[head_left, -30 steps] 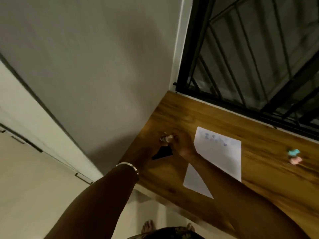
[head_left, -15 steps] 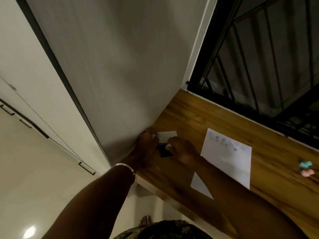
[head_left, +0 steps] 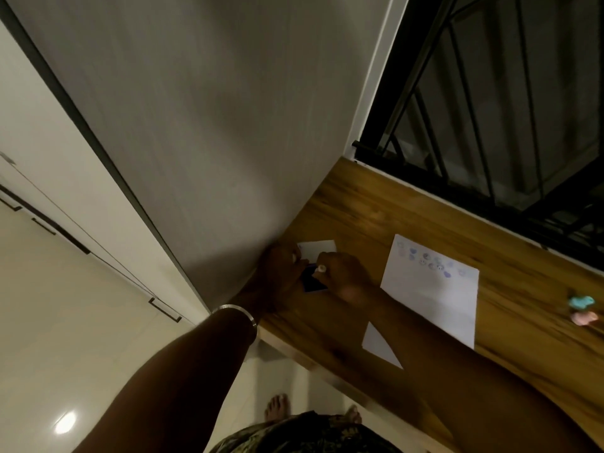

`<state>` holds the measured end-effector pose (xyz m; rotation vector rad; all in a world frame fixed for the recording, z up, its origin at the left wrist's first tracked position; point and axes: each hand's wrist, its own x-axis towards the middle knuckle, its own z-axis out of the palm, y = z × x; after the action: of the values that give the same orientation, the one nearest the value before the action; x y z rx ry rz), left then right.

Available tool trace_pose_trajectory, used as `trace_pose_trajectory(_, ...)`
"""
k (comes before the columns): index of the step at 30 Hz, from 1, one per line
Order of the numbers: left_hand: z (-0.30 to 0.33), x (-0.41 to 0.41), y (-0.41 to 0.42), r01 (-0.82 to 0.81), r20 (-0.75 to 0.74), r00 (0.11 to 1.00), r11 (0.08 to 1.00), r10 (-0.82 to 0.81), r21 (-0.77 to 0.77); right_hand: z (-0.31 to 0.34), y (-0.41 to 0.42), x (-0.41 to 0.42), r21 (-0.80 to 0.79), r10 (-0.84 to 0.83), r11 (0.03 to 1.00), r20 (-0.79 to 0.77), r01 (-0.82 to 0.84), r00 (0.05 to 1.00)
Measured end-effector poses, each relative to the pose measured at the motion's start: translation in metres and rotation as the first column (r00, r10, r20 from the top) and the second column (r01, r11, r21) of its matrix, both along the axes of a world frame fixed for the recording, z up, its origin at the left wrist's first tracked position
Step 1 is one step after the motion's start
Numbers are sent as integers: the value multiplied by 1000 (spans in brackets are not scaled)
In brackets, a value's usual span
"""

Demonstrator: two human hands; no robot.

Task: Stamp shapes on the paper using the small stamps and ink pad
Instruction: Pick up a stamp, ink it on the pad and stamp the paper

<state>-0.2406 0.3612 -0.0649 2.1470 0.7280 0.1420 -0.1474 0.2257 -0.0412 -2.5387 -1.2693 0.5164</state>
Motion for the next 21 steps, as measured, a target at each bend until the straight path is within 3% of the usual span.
trace_pose_trajectory(9, -1, 1, 0, -25, -3, 1000, 999, 25, 21, -10, 3, 2, -14, -36, 999, -19, 36, 999)
trace_pose_trajectory(14, 8, 1, -6, -8, -69, 998, 999, 10, 32, -3, 7, -4, -77, -19, 997, 33, 22, 999)
trace_pose_trajectory(21, 27, 5, -9, 32, -165, 986, 999, -34, -14, 5, 1, -6, -15, -61, 998, 49, 62, 997)
